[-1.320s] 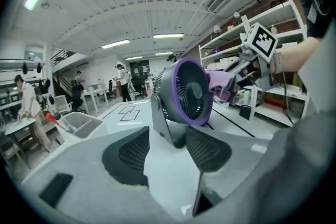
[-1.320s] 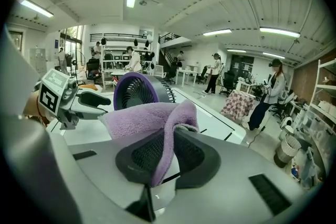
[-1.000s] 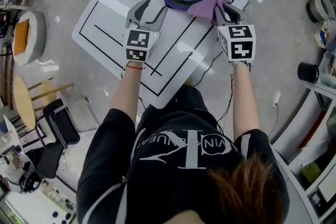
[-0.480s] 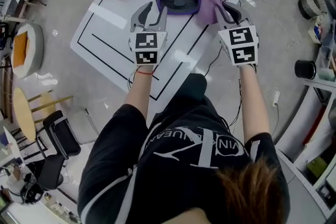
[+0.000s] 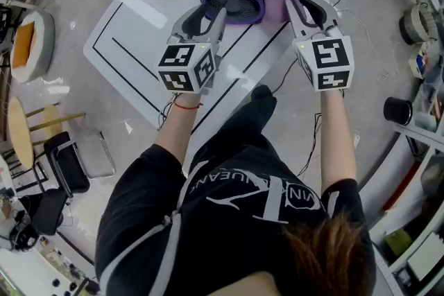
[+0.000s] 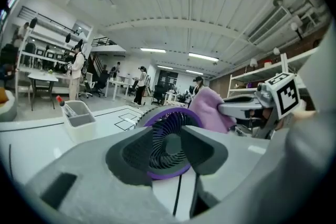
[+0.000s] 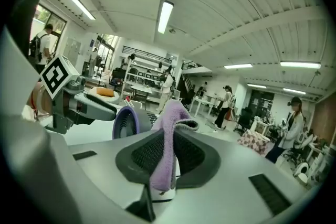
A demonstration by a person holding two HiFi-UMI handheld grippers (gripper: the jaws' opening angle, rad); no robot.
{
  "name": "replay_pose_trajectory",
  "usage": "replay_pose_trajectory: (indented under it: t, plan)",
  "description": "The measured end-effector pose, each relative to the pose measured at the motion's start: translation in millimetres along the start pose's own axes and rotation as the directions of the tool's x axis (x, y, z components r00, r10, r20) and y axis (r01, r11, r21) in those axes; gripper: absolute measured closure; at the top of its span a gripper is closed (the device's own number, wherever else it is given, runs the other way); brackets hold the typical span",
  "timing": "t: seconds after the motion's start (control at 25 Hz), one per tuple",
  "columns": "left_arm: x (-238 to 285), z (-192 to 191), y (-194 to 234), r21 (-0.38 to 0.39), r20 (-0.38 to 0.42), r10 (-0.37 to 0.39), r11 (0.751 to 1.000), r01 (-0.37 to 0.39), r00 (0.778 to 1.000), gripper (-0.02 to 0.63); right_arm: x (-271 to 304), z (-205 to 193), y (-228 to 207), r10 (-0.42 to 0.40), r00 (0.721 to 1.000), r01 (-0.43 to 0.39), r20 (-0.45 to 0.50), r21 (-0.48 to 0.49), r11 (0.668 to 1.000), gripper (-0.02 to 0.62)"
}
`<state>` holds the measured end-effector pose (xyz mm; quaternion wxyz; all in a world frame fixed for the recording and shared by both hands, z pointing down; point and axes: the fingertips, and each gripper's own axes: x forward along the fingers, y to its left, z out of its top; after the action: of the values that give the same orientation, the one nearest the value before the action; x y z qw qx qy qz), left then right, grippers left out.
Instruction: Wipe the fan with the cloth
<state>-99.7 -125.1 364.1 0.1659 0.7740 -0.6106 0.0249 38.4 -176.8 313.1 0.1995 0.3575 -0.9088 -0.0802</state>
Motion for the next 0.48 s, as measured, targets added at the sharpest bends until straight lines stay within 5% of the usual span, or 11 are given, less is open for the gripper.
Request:
replay_pose_trajectory:
  t: [0.12, 0.28, 0.48]
  plan:
    - [15, 6, -14, -0.073, 0.001, -0.005, 0.997, 0.005, 1.000, 0.395, 17, 10, -14, 0.063, 0.997, -0.062, 0.032, -0.054, 0.997, 0.537]
    - [31, 14, -21, -0.160, -0.010, 0.082, 0.984, -0.083, 0.997, 0.323, 41, 12, -27, 0.161, 0.985, -0.154, 0.058, -0.101, 0.983, 0.537]
    - [35, 19, -22, -0.377, -0.006, 0.165, 0.913, -0.155, 0.986, 0.288, 63, 27, -34, 0.303, 0.945, -0.278, 0.119, -0.189, 0.942, 0.537]
